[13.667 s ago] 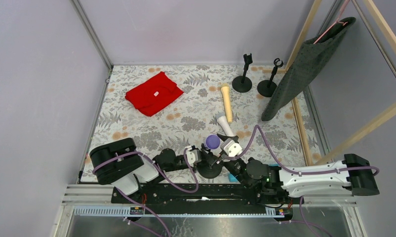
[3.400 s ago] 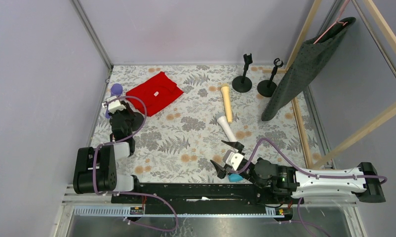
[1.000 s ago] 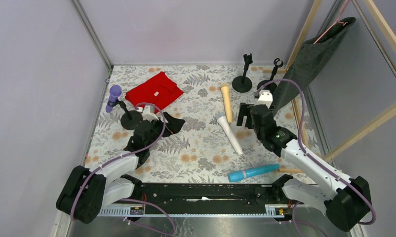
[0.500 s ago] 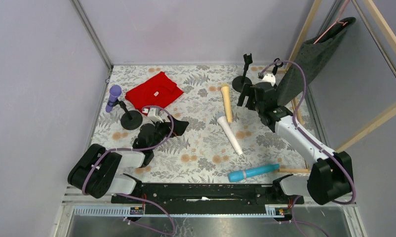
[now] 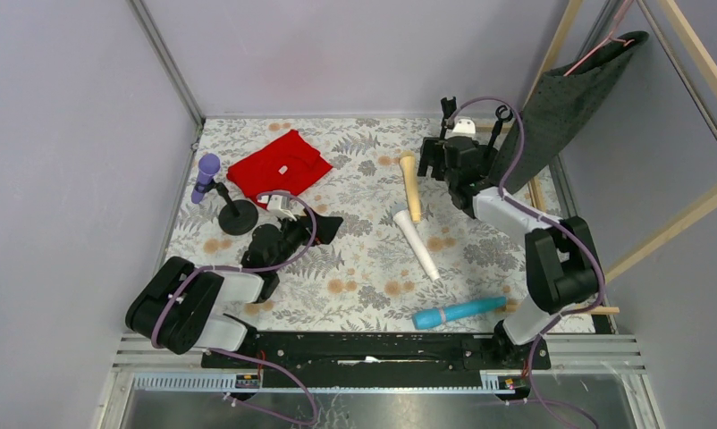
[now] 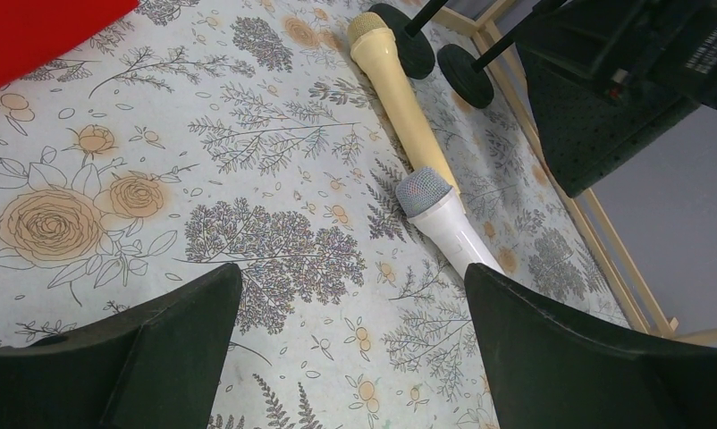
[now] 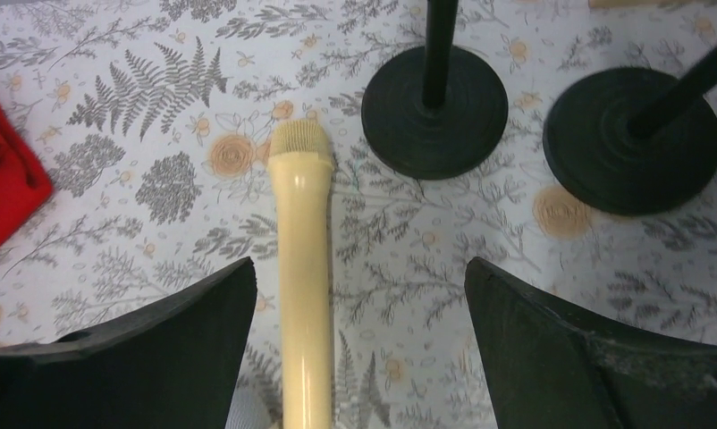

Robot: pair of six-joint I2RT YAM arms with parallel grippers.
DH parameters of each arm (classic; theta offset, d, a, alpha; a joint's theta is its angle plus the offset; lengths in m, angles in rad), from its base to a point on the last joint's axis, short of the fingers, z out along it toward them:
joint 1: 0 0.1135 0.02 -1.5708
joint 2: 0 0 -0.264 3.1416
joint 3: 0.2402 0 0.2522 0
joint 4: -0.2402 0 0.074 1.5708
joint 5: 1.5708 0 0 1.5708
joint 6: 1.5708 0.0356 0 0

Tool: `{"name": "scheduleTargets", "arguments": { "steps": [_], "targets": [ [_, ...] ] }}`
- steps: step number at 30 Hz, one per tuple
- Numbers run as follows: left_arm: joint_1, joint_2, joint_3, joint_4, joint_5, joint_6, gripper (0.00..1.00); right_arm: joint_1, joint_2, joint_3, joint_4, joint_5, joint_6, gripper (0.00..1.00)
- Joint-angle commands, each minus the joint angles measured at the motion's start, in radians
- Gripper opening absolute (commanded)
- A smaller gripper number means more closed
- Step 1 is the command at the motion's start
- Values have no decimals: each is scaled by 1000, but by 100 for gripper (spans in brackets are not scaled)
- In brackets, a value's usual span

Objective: Attach the microphones to the stand

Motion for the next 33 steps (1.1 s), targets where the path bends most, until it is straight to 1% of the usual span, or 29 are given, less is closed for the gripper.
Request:
{"name": "scheduleTargets", "arguments": {
  "steps": [1, 8, 13, 16, 20, 25, 33],
  "targets": [
    [-3, 1, 6, 64, 14, 19, 99, -21, 94, 84, 203, 26, -74, 92],
    [-4, 13, 13, 61, 11, 23, 99, -72, 242, 154, 348, 14, -42, 90],
    [-4, 32, 21, 71, 20, 17, 99, -100, 351, 236, 388, 3, -30, 88],
    [-3, 36, 21, 74, 22, 15, 99, -109, 402, 265, 439, -17, -39, 85],
    [-4, 45, 24, 78, 24, 13, 99, -117, 461, 308, 460, -17, -38, 81],
    [-3, 52, 27, 83, 29, 11, 99, -126, 516, 344, 498, -33, -49, 73],
    [-3, 57, 30, 84, 28, 11, 99, -133, 564, 377, 555, -93, -93, 53]
  ]
}}
